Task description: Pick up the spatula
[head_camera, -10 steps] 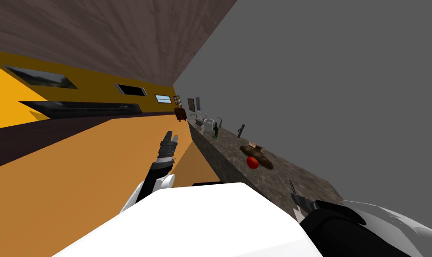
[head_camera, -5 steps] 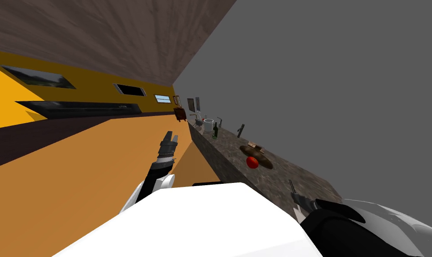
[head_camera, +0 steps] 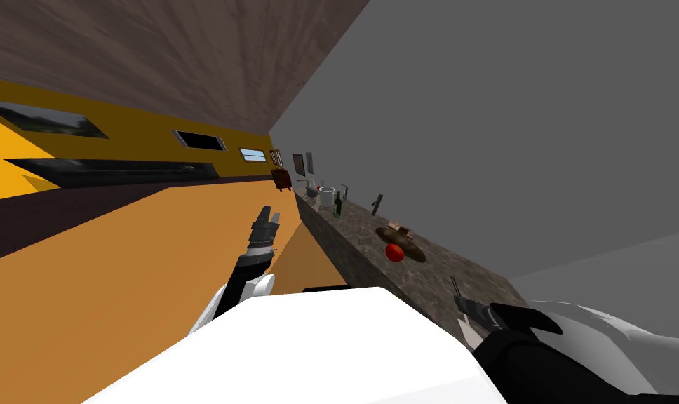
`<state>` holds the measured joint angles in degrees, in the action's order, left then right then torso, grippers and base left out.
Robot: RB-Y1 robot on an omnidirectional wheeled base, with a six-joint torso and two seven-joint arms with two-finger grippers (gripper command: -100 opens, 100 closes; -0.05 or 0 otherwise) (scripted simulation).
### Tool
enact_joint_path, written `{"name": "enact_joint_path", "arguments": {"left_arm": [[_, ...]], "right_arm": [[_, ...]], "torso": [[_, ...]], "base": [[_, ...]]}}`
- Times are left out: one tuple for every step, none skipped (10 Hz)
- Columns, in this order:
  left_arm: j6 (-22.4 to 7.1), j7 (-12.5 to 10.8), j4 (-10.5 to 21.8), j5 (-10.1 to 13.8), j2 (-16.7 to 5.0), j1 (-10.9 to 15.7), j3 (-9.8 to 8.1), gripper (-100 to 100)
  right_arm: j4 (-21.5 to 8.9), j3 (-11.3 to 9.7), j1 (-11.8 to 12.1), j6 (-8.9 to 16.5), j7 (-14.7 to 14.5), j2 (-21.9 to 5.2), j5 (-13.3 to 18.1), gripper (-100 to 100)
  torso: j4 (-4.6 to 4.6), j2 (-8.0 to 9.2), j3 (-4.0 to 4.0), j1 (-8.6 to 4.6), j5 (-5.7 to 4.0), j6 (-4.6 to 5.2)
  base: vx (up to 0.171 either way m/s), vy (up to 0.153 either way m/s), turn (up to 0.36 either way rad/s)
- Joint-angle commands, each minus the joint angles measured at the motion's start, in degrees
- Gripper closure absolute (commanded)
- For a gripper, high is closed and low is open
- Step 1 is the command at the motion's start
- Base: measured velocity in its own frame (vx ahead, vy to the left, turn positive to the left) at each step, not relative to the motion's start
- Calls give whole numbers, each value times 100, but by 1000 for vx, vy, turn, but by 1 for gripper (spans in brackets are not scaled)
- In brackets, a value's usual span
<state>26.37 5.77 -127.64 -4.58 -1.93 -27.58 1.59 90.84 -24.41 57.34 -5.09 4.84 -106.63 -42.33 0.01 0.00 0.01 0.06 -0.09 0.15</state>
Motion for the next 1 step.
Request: {"name": "enact_joint_path", "arguments": {"left_arm": [[0, 0, 0, 0, 0, 0, 0, 0]], "right_arm": [[0, 0, 0, 0, 0, 0, 0, 0]], "torso": [[0, 0, 0, 0, 0, 0]], "base": [[0, 0, 0]]}}
